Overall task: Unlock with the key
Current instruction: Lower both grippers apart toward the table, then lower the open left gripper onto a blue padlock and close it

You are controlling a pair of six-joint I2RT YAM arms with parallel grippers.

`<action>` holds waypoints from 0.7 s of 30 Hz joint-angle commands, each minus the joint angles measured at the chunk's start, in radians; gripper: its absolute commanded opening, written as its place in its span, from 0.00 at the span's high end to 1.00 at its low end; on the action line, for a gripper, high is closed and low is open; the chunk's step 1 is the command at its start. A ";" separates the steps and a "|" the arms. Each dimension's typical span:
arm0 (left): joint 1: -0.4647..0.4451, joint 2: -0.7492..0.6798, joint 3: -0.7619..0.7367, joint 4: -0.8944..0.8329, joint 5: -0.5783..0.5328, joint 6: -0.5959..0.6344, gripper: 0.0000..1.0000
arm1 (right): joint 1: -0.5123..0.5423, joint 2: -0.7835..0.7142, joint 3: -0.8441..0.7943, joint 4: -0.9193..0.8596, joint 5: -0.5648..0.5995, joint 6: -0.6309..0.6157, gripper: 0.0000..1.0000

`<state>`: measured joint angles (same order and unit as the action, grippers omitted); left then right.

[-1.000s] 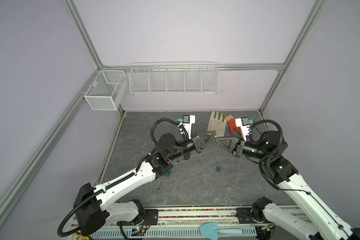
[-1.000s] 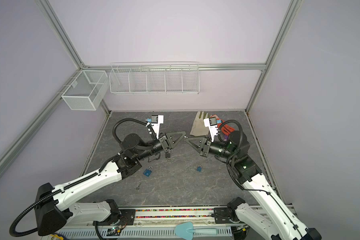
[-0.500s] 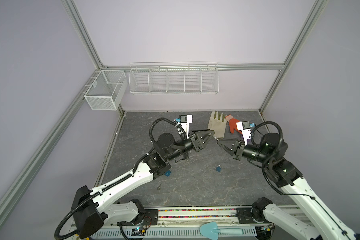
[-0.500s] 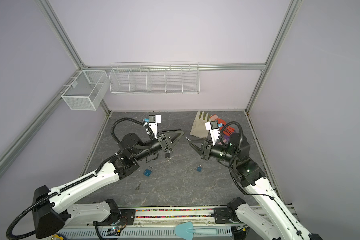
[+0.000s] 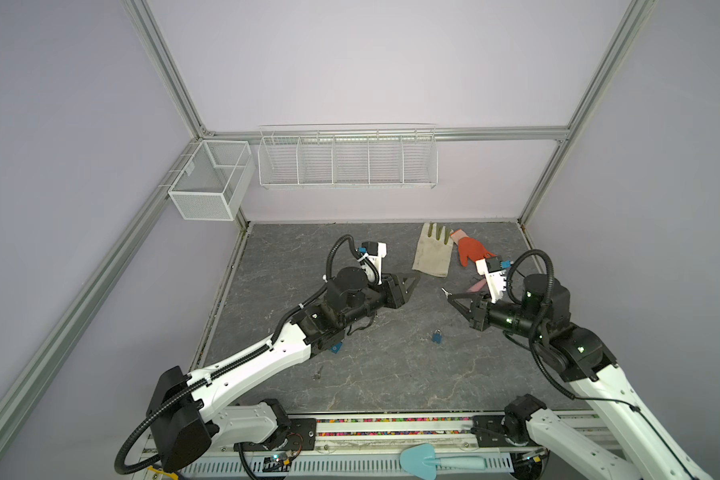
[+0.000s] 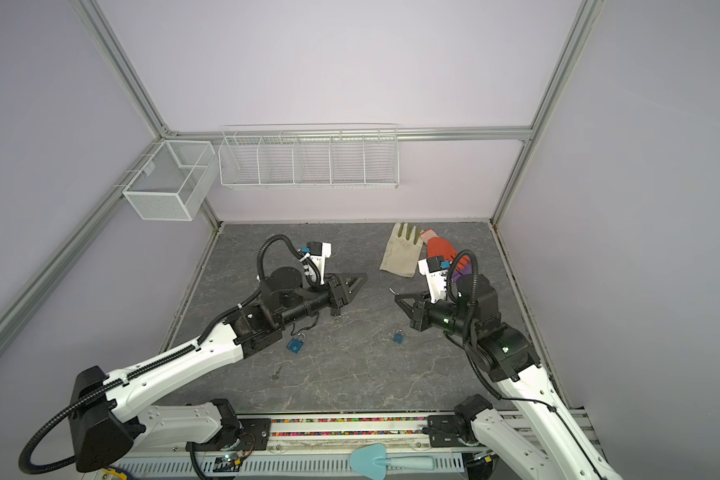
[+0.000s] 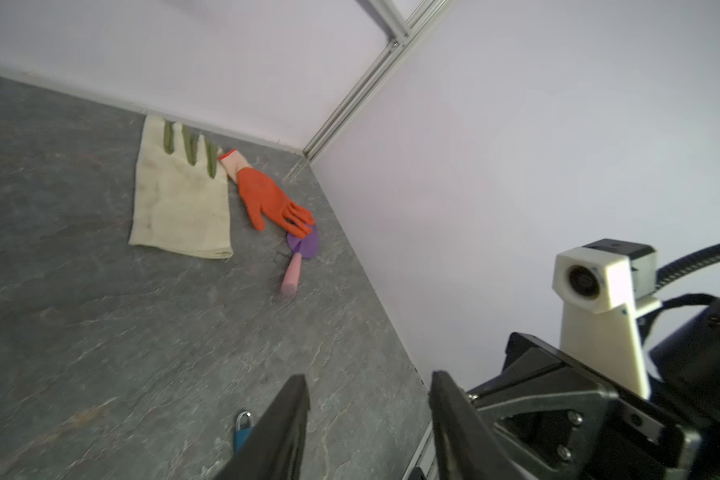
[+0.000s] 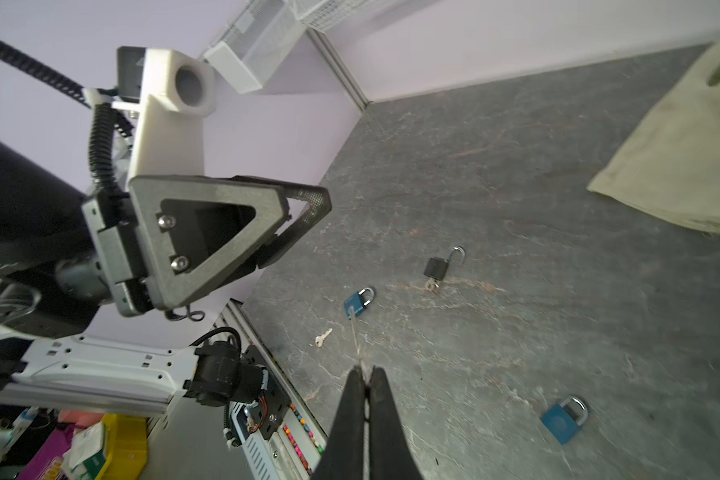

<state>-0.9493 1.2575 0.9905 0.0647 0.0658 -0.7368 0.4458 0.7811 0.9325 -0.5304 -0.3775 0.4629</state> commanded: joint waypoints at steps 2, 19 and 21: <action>-0.048 0.098 0.054 -0.223 -0.083 0.049 0.51 | -0.048 0.033 -0.018 -0.226 0.111 0.002 0.94; -0.194 0.640 0.396 -0.543 -0.137 0.166 0.50 | -0.177 0.079 -0.198 -0.323 0.264 0.168 0.94; -0.208 0.710 0.456 -0.579 -0.156 0.183 0.50 | -0.217 0.074 -0.218 -0.311 0.234 0.180 0.94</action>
<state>-1.1370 1.8996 1.3796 -0.4057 -0.0532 -0.6056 0.2653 0.8566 0.7486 -0.8330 -0.1429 0.6071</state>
